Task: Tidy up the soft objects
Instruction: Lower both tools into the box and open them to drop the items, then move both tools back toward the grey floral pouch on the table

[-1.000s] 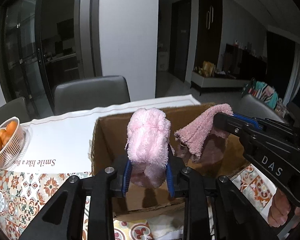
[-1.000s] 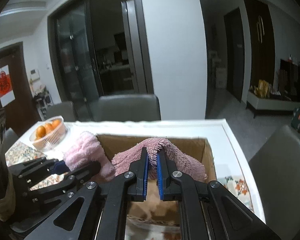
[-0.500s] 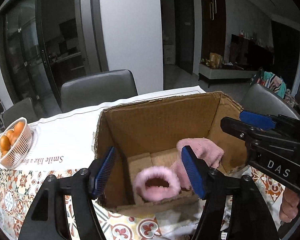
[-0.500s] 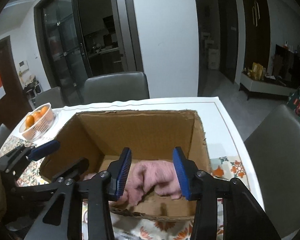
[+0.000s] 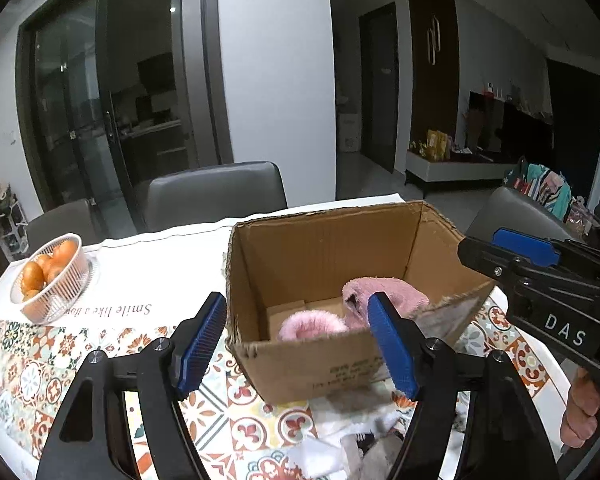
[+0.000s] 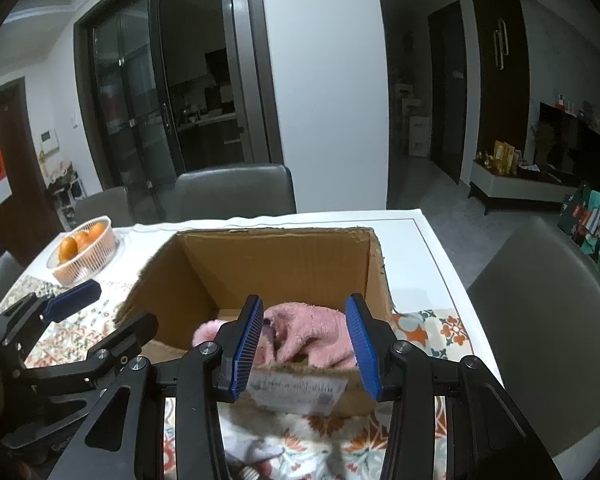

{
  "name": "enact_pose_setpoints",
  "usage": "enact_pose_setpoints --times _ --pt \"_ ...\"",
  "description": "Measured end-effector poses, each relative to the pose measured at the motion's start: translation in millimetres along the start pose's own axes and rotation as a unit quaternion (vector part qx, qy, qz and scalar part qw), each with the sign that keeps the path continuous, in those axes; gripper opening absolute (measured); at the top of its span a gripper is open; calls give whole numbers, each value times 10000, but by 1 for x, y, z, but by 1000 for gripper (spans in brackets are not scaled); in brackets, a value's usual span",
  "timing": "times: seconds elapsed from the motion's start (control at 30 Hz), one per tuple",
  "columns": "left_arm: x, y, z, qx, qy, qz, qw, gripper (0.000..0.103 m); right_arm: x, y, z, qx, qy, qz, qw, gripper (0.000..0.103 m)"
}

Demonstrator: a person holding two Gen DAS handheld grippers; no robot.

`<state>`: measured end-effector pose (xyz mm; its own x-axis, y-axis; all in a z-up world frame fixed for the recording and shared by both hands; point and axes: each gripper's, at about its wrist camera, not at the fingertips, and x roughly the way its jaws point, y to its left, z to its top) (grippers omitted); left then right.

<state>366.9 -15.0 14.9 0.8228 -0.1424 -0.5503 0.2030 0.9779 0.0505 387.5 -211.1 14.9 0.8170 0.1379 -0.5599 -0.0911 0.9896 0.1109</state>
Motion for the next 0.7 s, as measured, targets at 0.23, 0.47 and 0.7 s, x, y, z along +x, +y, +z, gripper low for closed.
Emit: enact_pose_setpoints --times 0.23,0.47,0.7 --pt "-32 -5 -10 -55 -155 84 9998 73 -31 5 -8 11 -202 18 9998 45" --pt "-58 -11 -21 -51 -246 135 9996 74 -59 4 -20 111 -368 -36 9993 45" --pt "-80 -22 -36 -35 -322 167 9993 75 -78 -2 -38 304 -339 -39 9990 45"
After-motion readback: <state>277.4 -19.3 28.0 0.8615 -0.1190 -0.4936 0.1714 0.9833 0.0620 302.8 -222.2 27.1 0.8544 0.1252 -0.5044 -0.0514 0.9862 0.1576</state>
